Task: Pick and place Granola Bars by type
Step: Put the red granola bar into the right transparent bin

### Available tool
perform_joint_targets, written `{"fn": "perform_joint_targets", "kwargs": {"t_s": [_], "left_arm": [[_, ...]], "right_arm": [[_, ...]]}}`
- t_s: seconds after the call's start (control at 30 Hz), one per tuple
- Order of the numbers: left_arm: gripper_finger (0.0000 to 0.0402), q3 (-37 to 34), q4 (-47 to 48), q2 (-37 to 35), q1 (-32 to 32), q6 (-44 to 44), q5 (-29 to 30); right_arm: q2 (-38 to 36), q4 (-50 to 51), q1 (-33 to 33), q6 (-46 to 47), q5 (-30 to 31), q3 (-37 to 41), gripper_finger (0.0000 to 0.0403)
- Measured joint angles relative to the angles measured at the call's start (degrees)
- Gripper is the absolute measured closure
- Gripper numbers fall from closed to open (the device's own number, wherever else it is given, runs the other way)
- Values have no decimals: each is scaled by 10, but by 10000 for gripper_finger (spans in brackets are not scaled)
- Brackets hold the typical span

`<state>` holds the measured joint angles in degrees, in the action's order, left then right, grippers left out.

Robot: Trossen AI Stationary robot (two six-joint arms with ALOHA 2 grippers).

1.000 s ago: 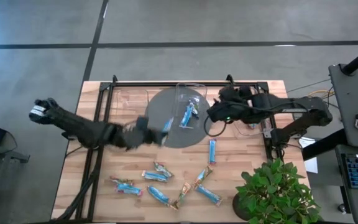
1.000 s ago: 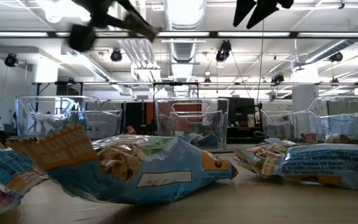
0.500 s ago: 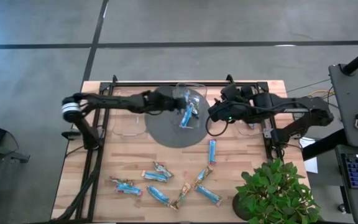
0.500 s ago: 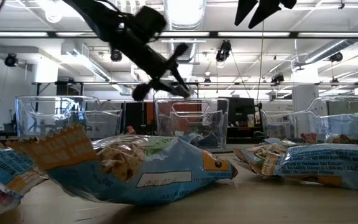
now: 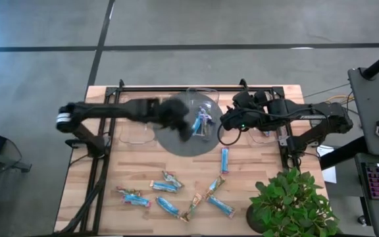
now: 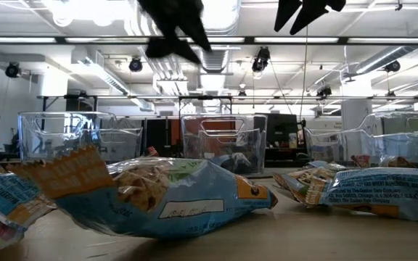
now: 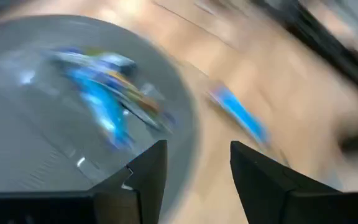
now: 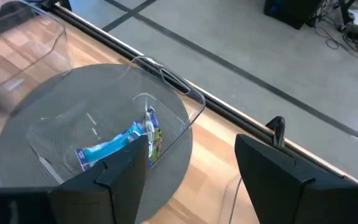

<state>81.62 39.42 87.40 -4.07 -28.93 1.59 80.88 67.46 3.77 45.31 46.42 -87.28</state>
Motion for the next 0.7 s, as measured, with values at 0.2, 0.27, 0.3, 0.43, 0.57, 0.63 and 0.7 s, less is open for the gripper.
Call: {"fn": "perform_joint_targets", "kwargs": {"t_s": [0.2,0.27,0.3,0.43,0.57,0.63,0.7], "left_arm": [[243,-41,120,-85,171,-10,25],[243,-67,131,-106,225,-72,39],[243,-81,137,-114,253,-111,39],[243,-148,160,-134,356,-234,38],[243,-213,160,-137,448,-284,40],[243,-243,158,-133,478,-298,38],[243,-269,158,-131,498,-317,40]], "right_arm": [[5,-8,0,-57,-36,3,172],[10,-8,0,-64,-48,5,172],[12,-8,0,-64,-52,6,172],[26,-9,0,-65,-56,11,172],[43,-13,1,-94,-67,13,172],[50,-19,4,-125,-83,14,172],[58,-20,7,-145,-94,14,172]]}}
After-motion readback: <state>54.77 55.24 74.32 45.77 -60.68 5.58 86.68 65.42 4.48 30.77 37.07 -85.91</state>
